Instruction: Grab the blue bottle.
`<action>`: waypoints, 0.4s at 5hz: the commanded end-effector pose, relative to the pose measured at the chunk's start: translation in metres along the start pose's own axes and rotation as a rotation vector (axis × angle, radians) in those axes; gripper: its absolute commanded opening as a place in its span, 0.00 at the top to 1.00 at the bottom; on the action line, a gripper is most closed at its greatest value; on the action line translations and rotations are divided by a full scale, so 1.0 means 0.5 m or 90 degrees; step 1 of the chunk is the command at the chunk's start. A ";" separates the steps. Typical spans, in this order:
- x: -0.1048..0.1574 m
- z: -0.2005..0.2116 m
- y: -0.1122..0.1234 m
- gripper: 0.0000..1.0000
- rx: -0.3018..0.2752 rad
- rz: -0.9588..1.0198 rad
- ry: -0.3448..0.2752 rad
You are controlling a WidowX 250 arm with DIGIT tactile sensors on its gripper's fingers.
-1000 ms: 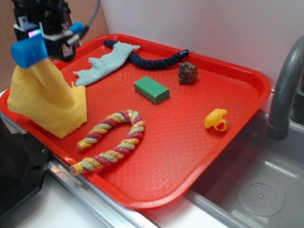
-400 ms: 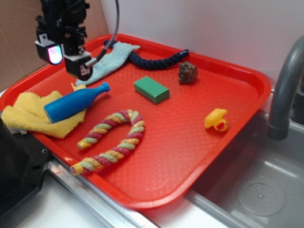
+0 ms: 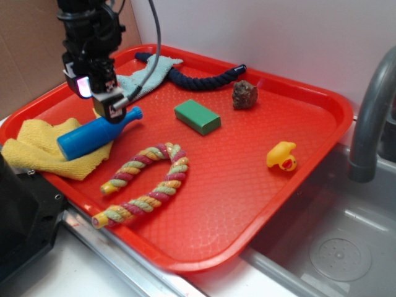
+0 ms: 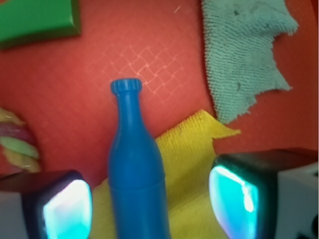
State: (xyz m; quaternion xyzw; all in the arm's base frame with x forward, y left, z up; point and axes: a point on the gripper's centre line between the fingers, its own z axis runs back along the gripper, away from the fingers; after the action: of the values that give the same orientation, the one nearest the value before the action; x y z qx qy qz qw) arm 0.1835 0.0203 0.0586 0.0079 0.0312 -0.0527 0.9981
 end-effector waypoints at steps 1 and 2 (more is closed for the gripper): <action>-0.039 -0.051 -0.029 0.00 -0.015 0.003 0.021; -0.048 -0.058 -0.012 0.00 -0.022 0.018 0.028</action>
State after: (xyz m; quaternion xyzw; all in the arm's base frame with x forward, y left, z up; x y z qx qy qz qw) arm 0.1588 0.0156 0.0283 -0.0081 0.0592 -0.0383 0.9975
